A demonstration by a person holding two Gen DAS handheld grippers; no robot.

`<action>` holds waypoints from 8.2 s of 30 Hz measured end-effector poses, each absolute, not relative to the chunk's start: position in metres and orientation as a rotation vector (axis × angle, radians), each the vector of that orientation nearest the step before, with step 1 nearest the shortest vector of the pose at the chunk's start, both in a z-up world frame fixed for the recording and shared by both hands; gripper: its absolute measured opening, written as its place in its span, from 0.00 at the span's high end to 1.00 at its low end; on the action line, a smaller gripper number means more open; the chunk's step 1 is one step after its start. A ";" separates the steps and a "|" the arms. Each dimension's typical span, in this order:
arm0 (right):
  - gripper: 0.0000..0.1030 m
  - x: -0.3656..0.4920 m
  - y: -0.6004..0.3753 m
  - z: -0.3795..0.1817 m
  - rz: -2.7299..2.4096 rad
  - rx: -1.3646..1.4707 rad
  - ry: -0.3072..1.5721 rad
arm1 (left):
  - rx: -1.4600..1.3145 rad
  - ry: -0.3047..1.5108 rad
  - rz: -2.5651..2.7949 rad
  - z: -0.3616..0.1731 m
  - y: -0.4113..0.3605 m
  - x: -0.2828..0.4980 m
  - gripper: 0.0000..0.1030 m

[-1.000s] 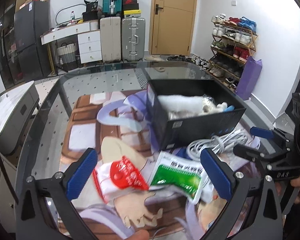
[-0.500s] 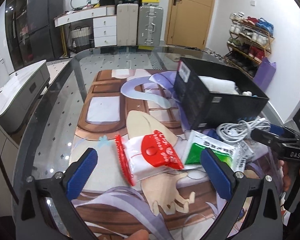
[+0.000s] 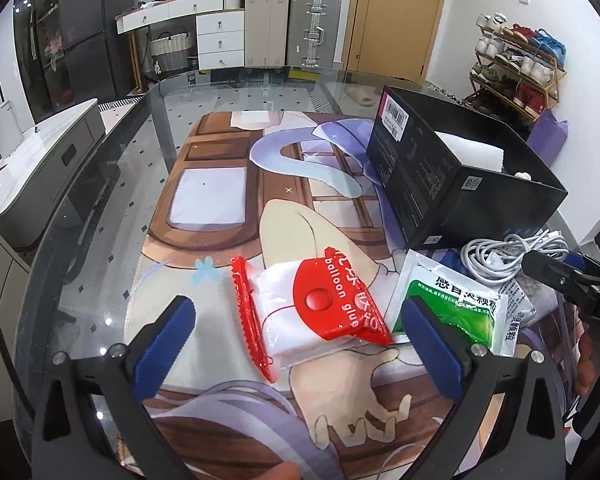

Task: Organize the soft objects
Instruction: 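Grasp the red-capped balloon glue bag with the left tool while the right tool grasps the white cable coil, then carry the glue bag and cable coil over the black box, then lower the glue bag and cable coil into the box and open both tools, then withdraw both tools toward the green and white medicine packets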

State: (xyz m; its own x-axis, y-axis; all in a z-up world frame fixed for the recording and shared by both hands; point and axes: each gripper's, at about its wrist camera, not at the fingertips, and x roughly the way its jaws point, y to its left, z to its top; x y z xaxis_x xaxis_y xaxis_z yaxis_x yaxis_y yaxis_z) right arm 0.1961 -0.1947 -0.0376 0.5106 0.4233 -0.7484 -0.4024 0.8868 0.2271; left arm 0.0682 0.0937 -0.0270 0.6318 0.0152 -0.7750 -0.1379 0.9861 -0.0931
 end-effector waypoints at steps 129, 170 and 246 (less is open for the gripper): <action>0.32 0.264 -0.179 0.045 0.382 -0.048 0.617 | -0.024 0.758 -0.252 0.028 -0.017 0.162 0.46; 0.01 0.177 -0.227 0.025 0.455 -0.007 0.738 | -0.102 0.680 -0.105 0.043 0.041 0.070 0.00; 0.01 0.154 -0.173 -0.047 0.646 -0.292 0.933 | -0.013 0.983 -0.169 -0.025 0.026 0.093 0.00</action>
State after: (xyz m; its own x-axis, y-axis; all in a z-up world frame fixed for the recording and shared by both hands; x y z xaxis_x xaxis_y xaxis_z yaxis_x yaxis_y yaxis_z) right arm 0.1537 -0.1726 -0.0469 0.4262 0.3868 -0.8178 -0.6291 0.7763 0.0393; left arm 0.0931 0.0259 -0.0247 0.5425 -0.1477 -0.8270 0.1362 0.9869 -0.0869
